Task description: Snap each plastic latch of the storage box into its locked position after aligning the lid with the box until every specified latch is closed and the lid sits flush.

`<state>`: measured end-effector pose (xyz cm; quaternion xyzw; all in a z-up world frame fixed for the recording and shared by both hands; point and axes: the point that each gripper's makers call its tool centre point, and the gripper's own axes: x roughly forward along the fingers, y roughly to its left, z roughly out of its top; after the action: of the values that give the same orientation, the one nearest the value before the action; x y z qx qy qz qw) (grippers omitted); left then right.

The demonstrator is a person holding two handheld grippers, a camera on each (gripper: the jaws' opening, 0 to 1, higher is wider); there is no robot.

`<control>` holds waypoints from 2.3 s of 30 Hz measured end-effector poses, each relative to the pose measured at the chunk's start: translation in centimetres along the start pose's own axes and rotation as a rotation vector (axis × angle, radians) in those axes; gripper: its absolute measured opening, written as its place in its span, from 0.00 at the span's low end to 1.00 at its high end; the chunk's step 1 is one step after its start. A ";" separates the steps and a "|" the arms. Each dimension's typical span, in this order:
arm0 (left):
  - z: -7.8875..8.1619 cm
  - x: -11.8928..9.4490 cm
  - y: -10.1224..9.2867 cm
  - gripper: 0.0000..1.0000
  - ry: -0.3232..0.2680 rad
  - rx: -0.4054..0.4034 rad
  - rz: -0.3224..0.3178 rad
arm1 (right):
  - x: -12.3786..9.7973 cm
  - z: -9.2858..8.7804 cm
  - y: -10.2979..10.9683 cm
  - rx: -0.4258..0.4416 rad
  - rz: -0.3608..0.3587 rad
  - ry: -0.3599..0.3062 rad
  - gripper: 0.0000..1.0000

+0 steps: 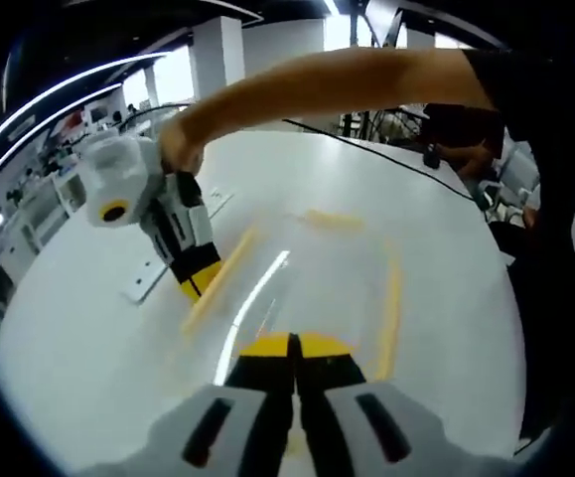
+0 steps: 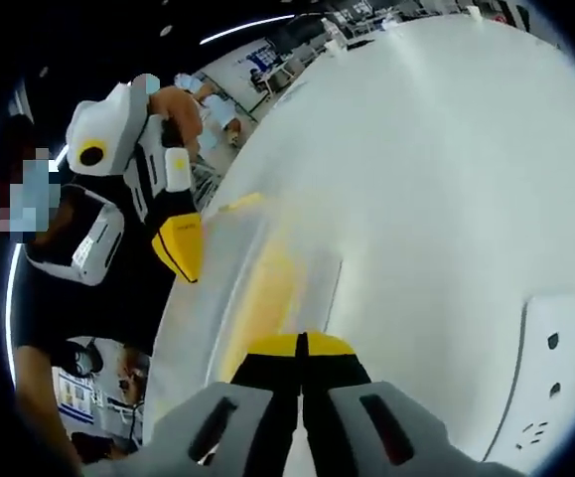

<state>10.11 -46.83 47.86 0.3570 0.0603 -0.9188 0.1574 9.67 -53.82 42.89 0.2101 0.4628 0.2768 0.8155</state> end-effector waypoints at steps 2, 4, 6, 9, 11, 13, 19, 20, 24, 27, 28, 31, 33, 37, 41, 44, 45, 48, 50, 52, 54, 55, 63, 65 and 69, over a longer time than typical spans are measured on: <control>0.0 0.0 -0.1 0.00 -0.003 0.003 0.010 | 0.1 0.0 0.1 0.001 -0.014 -0.002 0.00; 0.1 0.1 0.0 0.00 0.003 0.005 0.017 | 0.3 -0.1 0.4 -0.003 -0.019 0.004 0.00; 0.1 0.2 0.1 0.00 0.009 0.008 0.023 | 0.6 -0.2 0.6 -0.025 -0.015 0.030 0.00; 0.1 0.2 0.5 0.00 0.015 0.007 0.033 | 0.4 -0.3 0.4 -0.014 -0.019 0.035 0.00; 0.2 0.3 0.6 0.00 0.011 0.004 0.040 | 0.4 -0.4 0.5 -0.010 -0.019 0.019 0.00; 0.0 0.2 1.1 0.00 0.027 0.006 0.072 | 0.4 -0.5 1.0 -0.042 0.006 0.001 0.00; 0.3 0.6 1.2 0.00 0.017 0.017 0.076 | 0.7 -0.7 0.0 -0.026 -0.052 -0.016 0.00; 0.4 0.5 1.3 0.00 0.010 0.017 0.081 | 0.6 -0.7 -0.2 -0.023 -0.058 -0.016 0.00; 0.6 0.6 1.2 0.00 -0.003 0.004 0.096 | 0.7 -0.5 -0.5 -0.105 -0.110 -0.031 0.00; 0.7 0.7 1.1 0.00 -0.015 -0.020 0.093 | 0.6 -0.2 -0.6 -0.198 -0.190 -0.050 0.00; 0.7 0.6 1.0 0.00 -0.023 -0.023 0.094 | 0.5 -0.2 -0.6 -0.225 -0.206 -0.053 0.00; 0.4 0.3 0.4 0.00 -0.030 -0.031 0.081 | -0.2 0.0 -0.4 -0.266 -0.276 -0.079 0.00; 0.5 0.1 0.7 0.00 -0.050 -0.022 0.110 | -0.8 0.6 -0.7 -0.310 -0.354 -0.102 0.00; 1.5 -1.1 1.4 0.00 -0.141 -0.051 0.162 | -2.5 2.3 -0.6 -0.314 -0.476 -0.211 0.00; 1.8 -2.7 2.2 0.08 -0.197 -0.024 0.240 | -4.2 3.7 0.7 -0.327 -0.602 -0.306 0.04; 2.1 -3.9 2.6 0.12 -0.244 -0.035 0.280 | -5.5 4.3 1.9 -0.316 -0.699 -0.368 0.09; 2.3 -4.5 2.6 0.13 -0.272 -0.039 0.293 | -6.0 4.3 2.4 -0.301 -0.736 -0.392 0.11; 2.6 -6.2 3.3 0.20 -0.338 -0.054 0.360 | -7.0 4.6 5.4 -0.299 -0.835 -0.488 0.12; 2.5 -7.2 3.1 0.22 -0.369 -0.070 0.379 | -8.1 4.8 7.3 -0.296 -0.913 -0.574 0.15; 2.7 -8.2 2.9 0.23 -0.411 -0.079 0.395 | -9.0 4.4 9.2 -0.290 -0.971 -0.636 0.16; 2.6 -9.3 2.8 0.27 -0.446 -0.085 0.426 | -9.9 3.6 10.6 -0.274 -1.057 -0.674 0.18; 2.5 -9.8 2.7 0.29 -0.456 -0.084 0.435 | -10.2 3.3 11.1 -0.270 -1.083 -0.687 0.21; 1.4 -15.0 1.6 0.42 -0.576 -0.122 0.592 | -13.4 -1.8 18.5 -0.131 -1.362 -0.951 0.31; 0.7 -15.9 1.0 0.48 -0.587 -0.138 0.615 | -13.6 -3.0 20.2 -0.100 -1.409 -1.017 0.33; -0.4 -17.8 -0.2 0.52 -0.634 -0.172 0.674 | -13.1 -6.1 23.8 -0.072 -1.559 -1.074 0.45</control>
<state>22.68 -42.20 59.55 0.0442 -0.0339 -0.8719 0.4866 -7.22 -43.64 62.57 -0.0843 0.0266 -0.4654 0.8807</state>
